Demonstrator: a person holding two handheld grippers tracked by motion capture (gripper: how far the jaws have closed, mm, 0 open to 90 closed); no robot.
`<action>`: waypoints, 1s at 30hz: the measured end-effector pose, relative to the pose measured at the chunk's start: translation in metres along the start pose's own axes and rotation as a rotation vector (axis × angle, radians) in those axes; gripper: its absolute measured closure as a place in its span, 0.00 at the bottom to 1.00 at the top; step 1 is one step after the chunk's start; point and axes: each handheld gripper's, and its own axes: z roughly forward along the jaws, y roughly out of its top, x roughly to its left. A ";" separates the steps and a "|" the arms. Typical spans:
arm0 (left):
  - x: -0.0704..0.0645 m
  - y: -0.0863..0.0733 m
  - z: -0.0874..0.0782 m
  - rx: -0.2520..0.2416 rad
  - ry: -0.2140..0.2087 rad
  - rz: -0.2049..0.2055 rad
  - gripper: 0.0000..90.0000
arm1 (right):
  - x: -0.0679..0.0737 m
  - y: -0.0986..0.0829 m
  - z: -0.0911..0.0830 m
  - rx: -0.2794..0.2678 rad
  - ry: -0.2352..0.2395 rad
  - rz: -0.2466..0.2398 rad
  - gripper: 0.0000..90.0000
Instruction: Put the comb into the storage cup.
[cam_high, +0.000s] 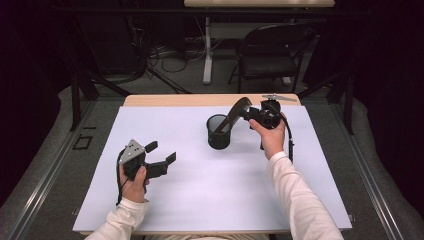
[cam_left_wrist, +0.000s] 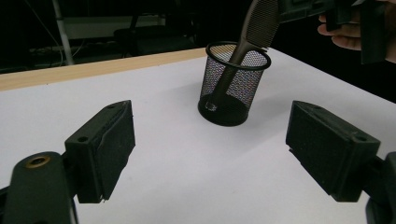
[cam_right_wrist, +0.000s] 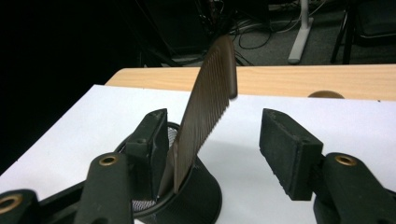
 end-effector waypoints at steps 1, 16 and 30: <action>0.000 0.000 0.000 0.001 0.003 0.000 0.17 | 0.000 -0.001 -0.001 0.003 0.001 0.002 0.47; 0.000 0.001 -0.002 -0.005 0.001 0.002 0.17 | 0.001 -0.007 -0.021 0.006 0.003 -0.082 0.43; 0.003 0.005 -0.009 -0.022 0.017 -0.006 0.17 | 0.020 -0.019 -0.051 -0.019 -0.040 -0.205 0.32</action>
